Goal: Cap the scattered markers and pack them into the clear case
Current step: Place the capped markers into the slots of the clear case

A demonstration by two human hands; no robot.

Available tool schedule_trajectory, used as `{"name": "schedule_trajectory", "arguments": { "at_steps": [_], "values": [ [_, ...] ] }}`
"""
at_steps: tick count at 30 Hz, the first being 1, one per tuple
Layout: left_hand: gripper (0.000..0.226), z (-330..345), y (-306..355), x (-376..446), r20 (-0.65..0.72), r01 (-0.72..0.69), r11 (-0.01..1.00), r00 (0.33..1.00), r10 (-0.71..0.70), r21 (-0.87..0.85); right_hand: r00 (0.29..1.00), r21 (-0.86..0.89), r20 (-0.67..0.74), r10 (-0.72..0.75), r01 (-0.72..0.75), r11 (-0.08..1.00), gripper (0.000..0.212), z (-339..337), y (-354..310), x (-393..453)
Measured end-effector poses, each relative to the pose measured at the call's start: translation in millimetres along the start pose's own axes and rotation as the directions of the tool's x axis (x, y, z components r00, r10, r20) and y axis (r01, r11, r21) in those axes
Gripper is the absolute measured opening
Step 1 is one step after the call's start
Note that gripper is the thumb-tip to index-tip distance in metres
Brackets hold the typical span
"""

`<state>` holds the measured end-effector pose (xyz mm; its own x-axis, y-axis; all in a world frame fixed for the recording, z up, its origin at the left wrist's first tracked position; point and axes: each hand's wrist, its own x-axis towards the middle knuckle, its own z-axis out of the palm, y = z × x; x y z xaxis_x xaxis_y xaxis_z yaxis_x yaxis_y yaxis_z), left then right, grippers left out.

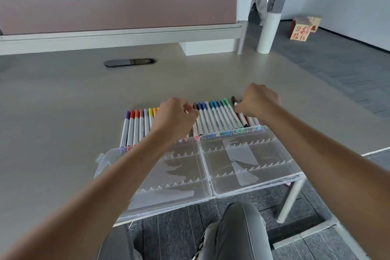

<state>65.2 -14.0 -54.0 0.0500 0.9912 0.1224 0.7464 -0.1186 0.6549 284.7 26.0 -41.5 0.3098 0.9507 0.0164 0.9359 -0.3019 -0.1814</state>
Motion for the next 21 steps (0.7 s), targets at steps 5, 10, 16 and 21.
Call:
{"name": "schedule_trajectory", "arguments": {
  "at_steps": [5, 10, 16, 21],
  "values": [
    [0.008, 5.1, -0.6, 10.3, 0.017, -0.001, 0.997, 1.0, 0.0, 0.071, 1.0, 0.027, -0.015, -0.01, 0.01, 1.0, 0.022, 0.7, -2.2, 1.0],
    [0.01, 9.0, 6.9, 18.9, 0.038, 0.016, 0.988, 0.999, -0.022, 0.151, 0.997, 0.271, -0.076, 0.002, 0.019, 0.962, 0.04, -4.3, 5.1, 0.0],
    [0.018, 19.2, 13.1, 25.6, 0.05, 0.048, 0.958, 0.997, -0.065, 0.284, 0.992, 0.466, -0.119, -0.045, 0.096, 0.88, 0.036, -8.8, 7.4, -9.7],
    [0.025, 20.3, 18.0, 33.0, 0.057, 0.046, 0.927, 0.996, -0.072, 0.373, 0.991, 0.574, -0.114, -0.068, 0.121, 0.81, 0.044, -3.5, 15.7, -17.0]
  ]
}}
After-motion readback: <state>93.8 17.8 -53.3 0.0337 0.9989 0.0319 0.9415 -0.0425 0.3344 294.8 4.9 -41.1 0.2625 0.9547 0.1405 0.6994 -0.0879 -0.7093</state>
